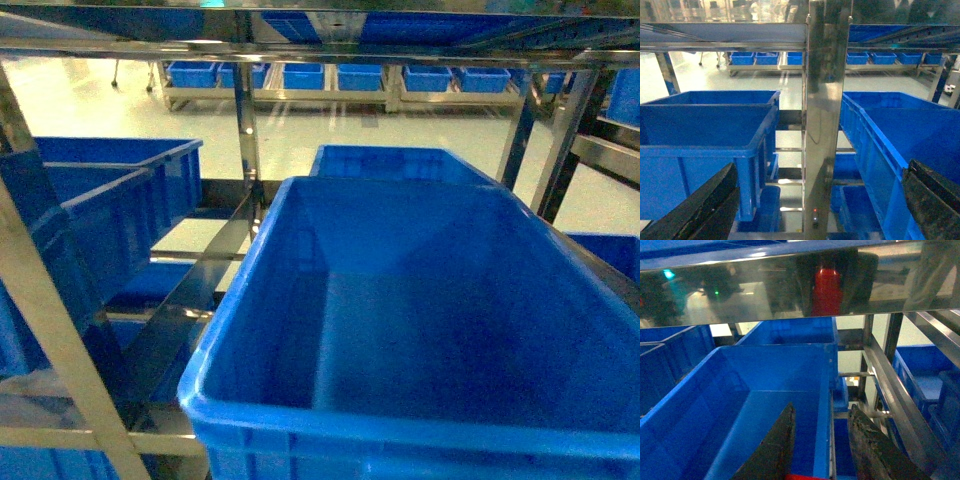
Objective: Pick red block from blue box to shelf
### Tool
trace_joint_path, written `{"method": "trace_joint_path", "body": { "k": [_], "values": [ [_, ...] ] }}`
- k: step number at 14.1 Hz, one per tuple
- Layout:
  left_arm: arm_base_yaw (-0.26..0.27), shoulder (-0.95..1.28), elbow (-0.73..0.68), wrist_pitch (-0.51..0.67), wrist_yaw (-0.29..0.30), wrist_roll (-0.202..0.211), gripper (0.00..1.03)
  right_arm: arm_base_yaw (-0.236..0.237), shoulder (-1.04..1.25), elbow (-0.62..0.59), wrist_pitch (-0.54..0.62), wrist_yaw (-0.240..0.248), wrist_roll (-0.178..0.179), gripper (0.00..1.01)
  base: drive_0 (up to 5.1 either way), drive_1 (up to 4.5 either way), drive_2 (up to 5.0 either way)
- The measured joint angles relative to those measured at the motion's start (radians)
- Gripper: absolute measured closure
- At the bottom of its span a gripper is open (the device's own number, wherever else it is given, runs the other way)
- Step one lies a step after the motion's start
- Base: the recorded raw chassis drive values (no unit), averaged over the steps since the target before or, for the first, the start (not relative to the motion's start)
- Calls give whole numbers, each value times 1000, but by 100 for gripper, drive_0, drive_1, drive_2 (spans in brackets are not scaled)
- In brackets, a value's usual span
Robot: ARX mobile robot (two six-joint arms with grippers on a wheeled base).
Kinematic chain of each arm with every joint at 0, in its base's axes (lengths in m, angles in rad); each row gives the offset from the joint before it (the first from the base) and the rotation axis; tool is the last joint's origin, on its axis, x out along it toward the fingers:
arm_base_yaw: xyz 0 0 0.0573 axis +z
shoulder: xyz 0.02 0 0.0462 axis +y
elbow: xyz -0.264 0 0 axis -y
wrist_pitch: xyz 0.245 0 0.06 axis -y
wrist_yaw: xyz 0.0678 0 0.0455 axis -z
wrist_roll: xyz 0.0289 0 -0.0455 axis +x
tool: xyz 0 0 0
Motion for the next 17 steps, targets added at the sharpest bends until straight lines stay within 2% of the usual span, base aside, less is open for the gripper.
{"method": "trace_joint_path", "body": {
  "k": [10, 13, 15, 17],
  "values": [
    [0, 0, 0, 0, 0, 0, 5, 0, 5, 0, -1, -2, 0, 75, 0, 0, 0],
    [0, 0, 0, 0, 0, 0, 5, 0, 5, 0, -50, -20, 1, 75, 0, 0, 0],
    [0, 0, 0, 0, 0, 0, 5, 9, 23, 0, -91, -43, 17, 75, 0, 0, 0],
    [0, 0, 0, 0, 0, 0, 5, 37, 70, -7, -68, -76, 53, 75, 0, 0, 0]
  ]
}}
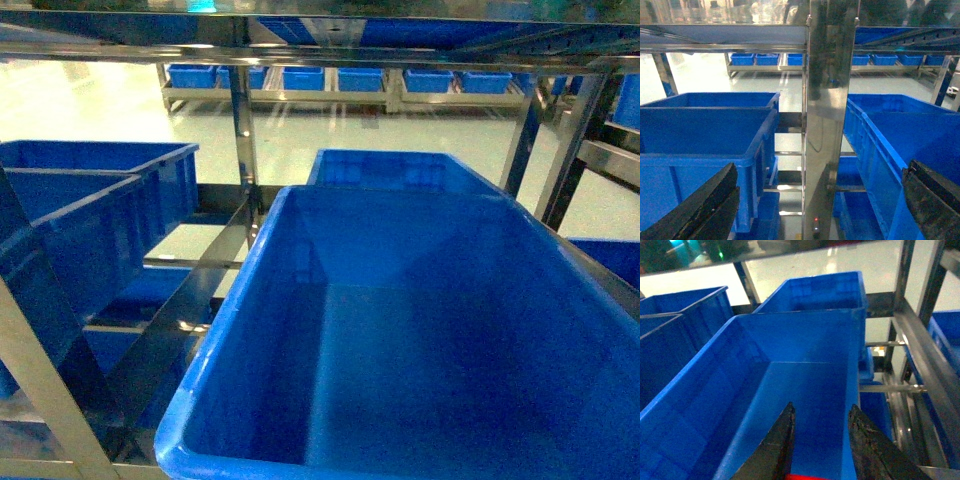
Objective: Pick red block from blue box to shelf
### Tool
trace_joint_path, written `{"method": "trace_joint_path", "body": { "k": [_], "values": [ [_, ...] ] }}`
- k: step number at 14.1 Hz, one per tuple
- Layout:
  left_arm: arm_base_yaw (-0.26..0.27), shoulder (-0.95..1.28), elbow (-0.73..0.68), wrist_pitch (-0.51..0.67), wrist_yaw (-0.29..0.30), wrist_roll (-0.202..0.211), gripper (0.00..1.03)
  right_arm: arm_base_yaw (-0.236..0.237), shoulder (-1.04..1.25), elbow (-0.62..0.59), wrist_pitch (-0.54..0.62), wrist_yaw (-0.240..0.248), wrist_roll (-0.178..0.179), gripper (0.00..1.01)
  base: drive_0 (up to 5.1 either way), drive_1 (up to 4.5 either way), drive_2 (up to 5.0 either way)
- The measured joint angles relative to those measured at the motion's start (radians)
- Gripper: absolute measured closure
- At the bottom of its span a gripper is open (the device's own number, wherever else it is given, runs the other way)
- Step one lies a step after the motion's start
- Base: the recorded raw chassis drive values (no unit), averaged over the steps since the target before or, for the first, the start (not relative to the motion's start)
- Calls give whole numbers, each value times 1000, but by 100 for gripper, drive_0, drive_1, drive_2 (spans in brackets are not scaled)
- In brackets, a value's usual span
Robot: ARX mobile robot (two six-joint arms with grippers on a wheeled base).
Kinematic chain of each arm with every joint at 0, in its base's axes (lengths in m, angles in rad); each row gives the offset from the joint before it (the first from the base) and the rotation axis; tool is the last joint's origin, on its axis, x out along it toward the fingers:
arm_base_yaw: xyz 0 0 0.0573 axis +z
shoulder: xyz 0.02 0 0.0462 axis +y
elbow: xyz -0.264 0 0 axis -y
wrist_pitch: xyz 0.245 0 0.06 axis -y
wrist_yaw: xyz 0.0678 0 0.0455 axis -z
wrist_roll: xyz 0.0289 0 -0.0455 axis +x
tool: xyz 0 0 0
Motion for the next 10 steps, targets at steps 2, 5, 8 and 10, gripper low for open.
{"method": "trace_joint_path", "body": {
  "k": [2, 5, 8, 10],
  "values": [
    [0, 0, 0, 0, 0, 0, 5, 33, 82, -22, 85, -29, 43, 75, 0, 0, 0],
    [0, 0, 0, 0, 0, 0, 5, 97, 224, -25, 245, -23, 79, 75, 0, 0, 0],
    [0, 0, 0, 0, 0, 0, 5, 147, 405, -19, 404, 0, 79, 75, 0, 0, 0],
    [0, 0, 0, 0, 0, 0, 5, 174, 564, 5, 505, 15, 78, 75, 0, 0, 0]
  ]
}}
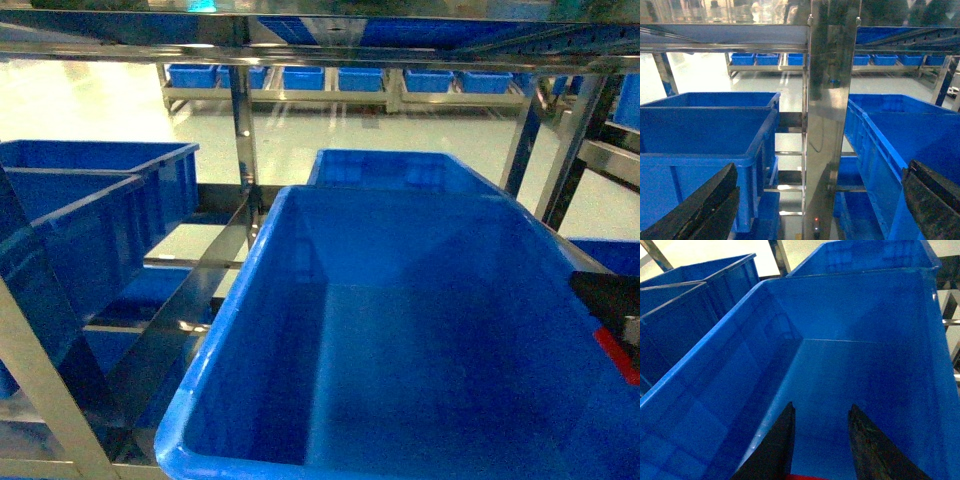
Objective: Pick red block from blue box to shelf
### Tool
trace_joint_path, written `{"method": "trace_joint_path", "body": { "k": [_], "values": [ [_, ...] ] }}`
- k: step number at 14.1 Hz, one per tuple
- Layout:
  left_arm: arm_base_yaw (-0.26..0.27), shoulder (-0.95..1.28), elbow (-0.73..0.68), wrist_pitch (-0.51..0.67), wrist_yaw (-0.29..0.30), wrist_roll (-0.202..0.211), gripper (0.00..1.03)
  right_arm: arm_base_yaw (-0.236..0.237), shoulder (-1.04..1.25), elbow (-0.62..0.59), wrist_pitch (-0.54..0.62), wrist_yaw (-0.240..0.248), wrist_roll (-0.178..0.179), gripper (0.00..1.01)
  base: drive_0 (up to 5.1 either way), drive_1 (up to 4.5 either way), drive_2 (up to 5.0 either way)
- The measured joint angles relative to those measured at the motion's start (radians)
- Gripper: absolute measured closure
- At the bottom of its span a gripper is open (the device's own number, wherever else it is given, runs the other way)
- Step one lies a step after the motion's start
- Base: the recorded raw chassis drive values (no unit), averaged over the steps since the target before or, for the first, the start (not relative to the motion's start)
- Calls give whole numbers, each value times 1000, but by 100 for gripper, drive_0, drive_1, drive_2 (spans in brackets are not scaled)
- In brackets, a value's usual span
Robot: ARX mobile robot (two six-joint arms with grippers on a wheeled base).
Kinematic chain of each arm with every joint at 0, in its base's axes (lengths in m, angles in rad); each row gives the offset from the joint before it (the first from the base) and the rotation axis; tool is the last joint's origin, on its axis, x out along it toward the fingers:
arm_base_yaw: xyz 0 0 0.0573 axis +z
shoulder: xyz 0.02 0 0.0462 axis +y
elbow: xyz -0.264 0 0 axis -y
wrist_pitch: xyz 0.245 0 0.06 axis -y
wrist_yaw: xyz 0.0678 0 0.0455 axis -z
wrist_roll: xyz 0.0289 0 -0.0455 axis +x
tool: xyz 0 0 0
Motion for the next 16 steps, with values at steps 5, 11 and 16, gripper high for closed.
{"method": "trace_joint_path", "body": {
  "k": [5, 11, 16],
  "values": [
    [0, 0, 0, 0, 0, 0, 5, 10, 235, 83, 139, 36, -8, 69, 0, 0, 0],
    [0, 0, 0, 0, 0, 0, 5, 0, 251, 92, 143, 35, -23, 1, 0, 0, 0],
    [0, 0, 0, 0, 0, 0, 5, 32, 218, 83, 132, 35, -27, 3, 0, 0, 0]
  ]
}}
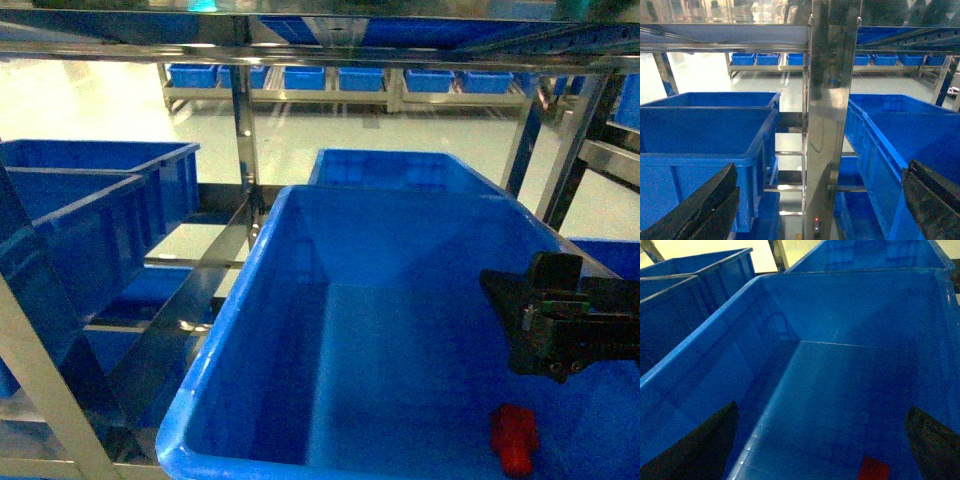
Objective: Pick red block from blue box to shelf
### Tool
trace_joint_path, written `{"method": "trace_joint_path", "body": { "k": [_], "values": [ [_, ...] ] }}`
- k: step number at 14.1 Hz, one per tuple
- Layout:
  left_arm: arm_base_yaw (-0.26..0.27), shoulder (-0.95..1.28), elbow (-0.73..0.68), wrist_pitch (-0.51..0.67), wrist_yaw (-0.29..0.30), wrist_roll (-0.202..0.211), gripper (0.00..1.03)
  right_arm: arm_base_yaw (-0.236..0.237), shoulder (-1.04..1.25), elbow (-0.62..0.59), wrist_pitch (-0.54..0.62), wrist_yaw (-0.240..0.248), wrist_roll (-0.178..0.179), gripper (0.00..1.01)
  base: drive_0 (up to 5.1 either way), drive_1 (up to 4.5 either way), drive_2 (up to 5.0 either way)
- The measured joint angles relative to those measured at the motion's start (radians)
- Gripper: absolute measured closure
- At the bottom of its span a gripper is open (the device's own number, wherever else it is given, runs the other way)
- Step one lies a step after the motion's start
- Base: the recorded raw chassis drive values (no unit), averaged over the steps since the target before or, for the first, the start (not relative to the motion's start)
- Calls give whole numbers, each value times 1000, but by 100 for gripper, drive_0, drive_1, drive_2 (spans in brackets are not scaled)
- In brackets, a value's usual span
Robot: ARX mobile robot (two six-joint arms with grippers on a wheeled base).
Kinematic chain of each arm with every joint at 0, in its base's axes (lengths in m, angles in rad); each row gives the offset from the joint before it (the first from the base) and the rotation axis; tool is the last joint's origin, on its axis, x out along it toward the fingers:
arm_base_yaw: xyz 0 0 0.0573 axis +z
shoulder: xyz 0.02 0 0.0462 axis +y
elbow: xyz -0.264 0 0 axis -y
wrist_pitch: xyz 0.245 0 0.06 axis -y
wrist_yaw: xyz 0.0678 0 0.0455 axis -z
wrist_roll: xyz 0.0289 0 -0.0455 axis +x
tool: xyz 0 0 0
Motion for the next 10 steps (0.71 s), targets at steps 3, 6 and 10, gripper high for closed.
{"method": "trace_joint_path", "body": {
  "k": [3, 6, 10],
  "values": [
    [0, 0, 0, 0, 0, 0, 5, -3, -207, -51, -121, -6, -23, 3, 0, 0, 0],
    [0, 0, 0, 0, 0, 0, 5, -4, -423, -93, -311, -13, -22, 3, 0, 0, 0],
    [0, 0, 0, 0, 0, 0, 5, -133, -739, -153, -578, 96, -132, 3, 0, 0, 0]
  ]
}}
